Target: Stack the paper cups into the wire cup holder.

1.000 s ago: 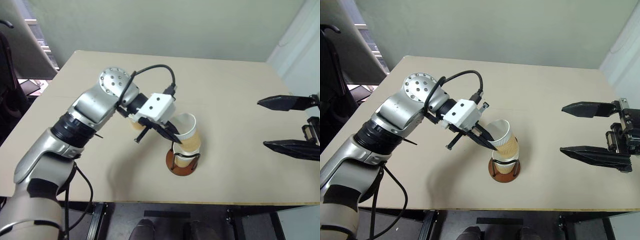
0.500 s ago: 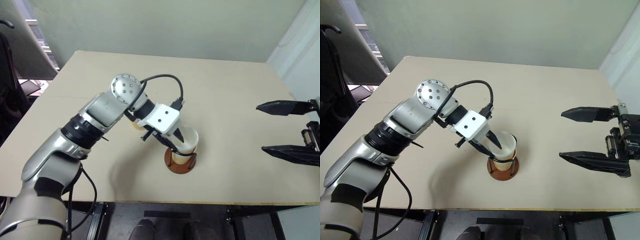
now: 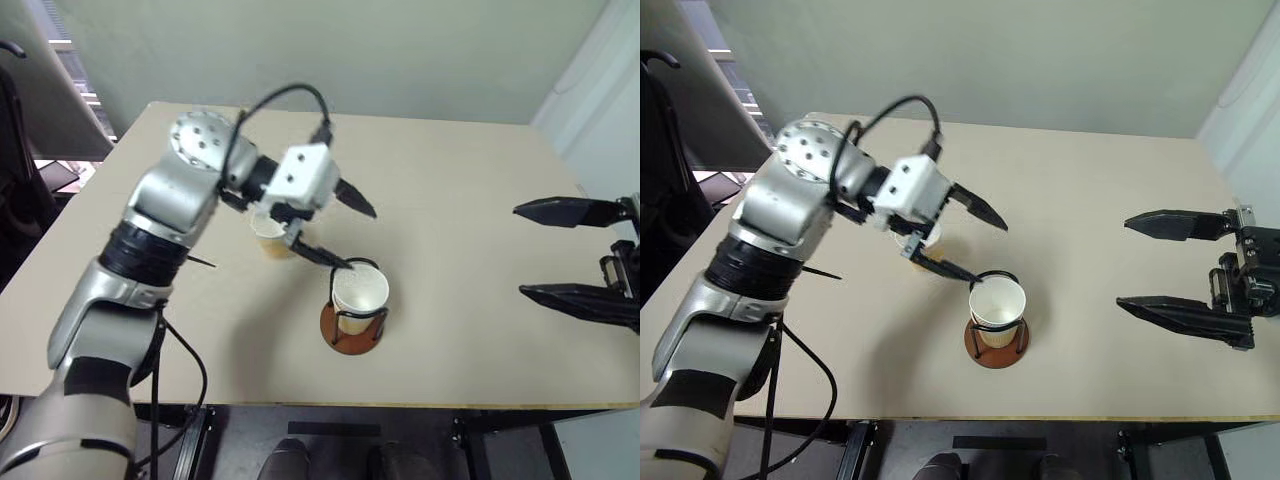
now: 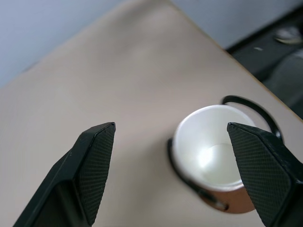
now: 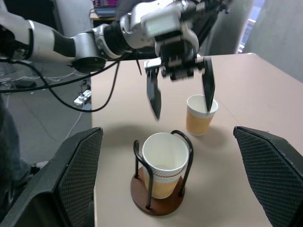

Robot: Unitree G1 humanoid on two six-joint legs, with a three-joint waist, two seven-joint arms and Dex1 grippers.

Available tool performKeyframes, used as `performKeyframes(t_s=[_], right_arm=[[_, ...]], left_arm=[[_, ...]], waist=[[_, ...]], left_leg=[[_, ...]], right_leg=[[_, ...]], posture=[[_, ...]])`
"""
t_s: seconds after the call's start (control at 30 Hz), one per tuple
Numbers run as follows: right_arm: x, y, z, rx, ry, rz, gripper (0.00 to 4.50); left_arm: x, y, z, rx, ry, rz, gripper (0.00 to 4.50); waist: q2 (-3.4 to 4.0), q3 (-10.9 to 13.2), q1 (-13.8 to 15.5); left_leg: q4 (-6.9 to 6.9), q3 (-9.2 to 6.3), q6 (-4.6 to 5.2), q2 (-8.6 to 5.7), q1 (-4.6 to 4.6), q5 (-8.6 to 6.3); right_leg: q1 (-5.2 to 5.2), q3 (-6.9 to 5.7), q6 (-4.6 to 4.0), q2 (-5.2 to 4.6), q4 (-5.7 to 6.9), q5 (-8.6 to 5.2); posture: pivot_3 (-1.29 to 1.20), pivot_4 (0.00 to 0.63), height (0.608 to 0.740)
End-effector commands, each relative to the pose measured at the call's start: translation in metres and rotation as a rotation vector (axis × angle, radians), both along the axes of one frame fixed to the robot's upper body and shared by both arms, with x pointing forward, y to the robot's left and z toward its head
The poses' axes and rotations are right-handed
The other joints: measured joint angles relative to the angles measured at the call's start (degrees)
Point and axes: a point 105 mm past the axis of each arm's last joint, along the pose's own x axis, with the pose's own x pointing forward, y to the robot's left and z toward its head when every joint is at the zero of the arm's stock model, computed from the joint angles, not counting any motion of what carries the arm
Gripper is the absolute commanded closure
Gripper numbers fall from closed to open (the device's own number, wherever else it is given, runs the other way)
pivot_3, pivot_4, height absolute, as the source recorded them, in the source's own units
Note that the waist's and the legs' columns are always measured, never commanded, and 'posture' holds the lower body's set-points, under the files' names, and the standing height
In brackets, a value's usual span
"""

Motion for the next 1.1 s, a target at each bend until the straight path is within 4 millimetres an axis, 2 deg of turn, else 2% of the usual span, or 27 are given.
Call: performKeyframes(t_s=[0.03,0.1,0.17,0.33,0.43,0.53,0.8,1.03,1.1], right_arm=[[-0.002,0.005,0.009,0.017,-0.072,0.000,0.00],[-0.001,0.008,0.010,0.027,-0.080,-0.001,0.00],[-0.003,0.012,0.010,0.040,-0.077,0.008,0.00],[-0.008,0.023,0.005,0.092,-0.069,-0.007,0.00],[-0.006,0.026,0.004,0.134,-0.085,-0.058,0.00],[-0.004,0.029,0.006,0.159,-0.100,-0.067,0.00],[-0.001,0.029,0.008,0.147,-0.105,-0.055,0.00],[0.000,0.030,0.007,0.149,-0.108,-0.054,0.00],[0.001,0.031,0.008,0.152,-0.113,-0.058,0.00]], left_arm=[[0.000,0.008,0.018,-0.109,-0.001,0.051,0.47],[0.002,0.014,0.022,-0.133,0.008,0.090,0.47],[0.009,0.029,0.017,-0.110,0.004,0.174,0.47],[0.040,0.088,-0.013,0.001,-0.023,0.494,0.47],[0.041,0.101,-0.026,0.026,0.002,0.548,0.47],[0.043,0.108,-0.035,0.044,0.020,0.580,0.47],[0.050,0.109,-0.048,0.077,0.034,0.606,0.47],[0.072,0.111,-0.066,0.083,0.027,0.670,0.47],[0.077,0.106,-0.066,0.058,0.034,0.670,0.83]], waist=[[0.00,0.00,0.02],[0.00,0.00,0.12],[0.00,0.00,0.07],[0.04,-0.01,-0.31],[0.03,-0.01,-0.28],[-0.01,-0.01,0.08],[0.00,-0.02,-0.01],[-0.01,-0.02,0.03],[-0.01,-0.02,0.03]], left_leg=[[0.00,0.00,0.00,0.00,0.01,0.00],[0.03,-0.06,0.00,0.04,-0.01,0.00],[0.05,-0.07,0.01,0.05,0.00,0.00],[-0.03,-0.05,0.01,0.07,0.08,-0.01],[-0.02,-0.14,0.01,0.12,0.07,-0.01],[0.04,-0.34,0.05,0.10,-0.01,-0.03],[0.02,-0.32,0.09,0.10,0.00,-0.05],[0.04,-0.33,0.09,0.10,-0.01,-0.05],[0.05,-0.32,0.09,0.10,-0.02,-0.05]], right_leg=[[0.00,0.00,0.00,-0.01,0.00,0.00],[0.00,-0.01,0.02,-0.04,0.00,0.00],[0.01,0.00,0.04,-0.05,0.00,0.01],[-0.05,0.07,0.06,0.02,0.00,0.00],[-0.07,0.08,0.06,-0.02,-0.01,0.00],[-0.06,0.06,0.14,-0.13,0.00,-0.05],[-0.07,0.06,0.15,-0.16,0.00,-0.04],[-0.06,0.07,0.15,-0.19,0.01,-0.04],[-0.06,0.08,0.15,-0.19,0.01,-0.04]], posture=[[0.00,0.150,0.740],[0.00,0.150,0.740],[0.00,0.150,0.740],[0.00,0.150,0.740],[0.00,0.150,0.740],[0.00,0.150,0.740],[0.00,0.150,0.740],[0.00,0.150,0.740],[0.00,0.150,0.740]])
